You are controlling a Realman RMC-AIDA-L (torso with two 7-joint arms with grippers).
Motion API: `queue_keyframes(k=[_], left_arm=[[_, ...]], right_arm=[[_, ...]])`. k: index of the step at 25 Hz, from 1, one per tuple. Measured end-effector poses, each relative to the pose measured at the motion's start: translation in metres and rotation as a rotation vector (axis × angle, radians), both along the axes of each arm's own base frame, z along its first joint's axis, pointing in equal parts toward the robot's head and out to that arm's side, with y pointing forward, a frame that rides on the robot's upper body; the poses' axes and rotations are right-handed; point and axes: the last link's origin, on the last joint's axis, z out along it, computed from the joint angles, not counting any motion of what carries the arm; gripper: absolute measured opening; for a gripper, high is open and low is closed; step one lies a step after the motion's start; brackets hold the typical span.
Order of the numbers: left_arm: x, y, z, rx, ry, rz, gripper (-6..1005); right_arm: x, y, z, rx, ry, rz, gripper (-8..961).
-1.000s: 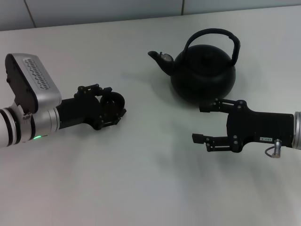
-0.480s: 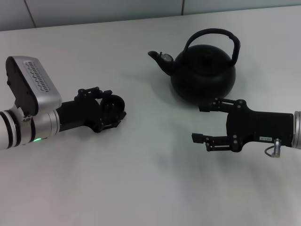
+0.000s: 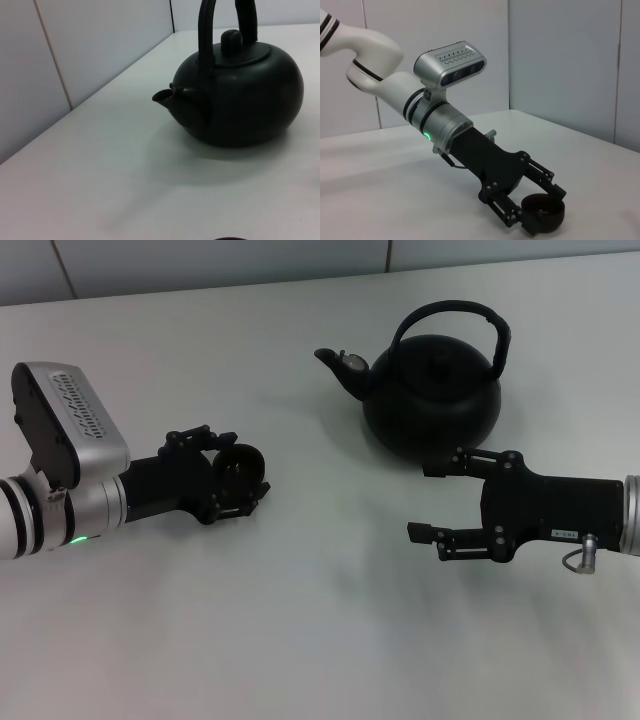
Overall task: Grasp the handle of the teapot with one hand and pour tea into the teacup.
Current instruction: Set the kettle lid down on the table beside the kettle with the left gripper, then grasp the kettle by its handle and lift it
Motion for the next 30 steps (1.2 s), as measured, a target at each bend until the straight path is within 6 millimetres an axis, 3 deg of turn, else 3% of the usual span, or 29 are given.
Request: queue_keyframes(k=[10,18,23,30], left_arm=[[0.003,-0.005,0.001,-0.023,-0.021,-0.027,796],[-0.005,-0.015,0.018,0.001,-0.060,-0.046,800],[-0.019,-0.025,0.035,0.041,-0.074,-0.017,800],[-0.049,-0.053,0.055,0.102,-0.083,0.050,800]], right_arm=[[0.001,-0.001,0.000,0.001,-0.001,-0.003,818],[0.001,0.000,0.001,0.004,-0.001,-0.005,817],[0.002,-0.004,0.005,0.038,0.036,-0.013,818],[0.014,-0.032,0.027,0.201,0.185,-0.044,817]])
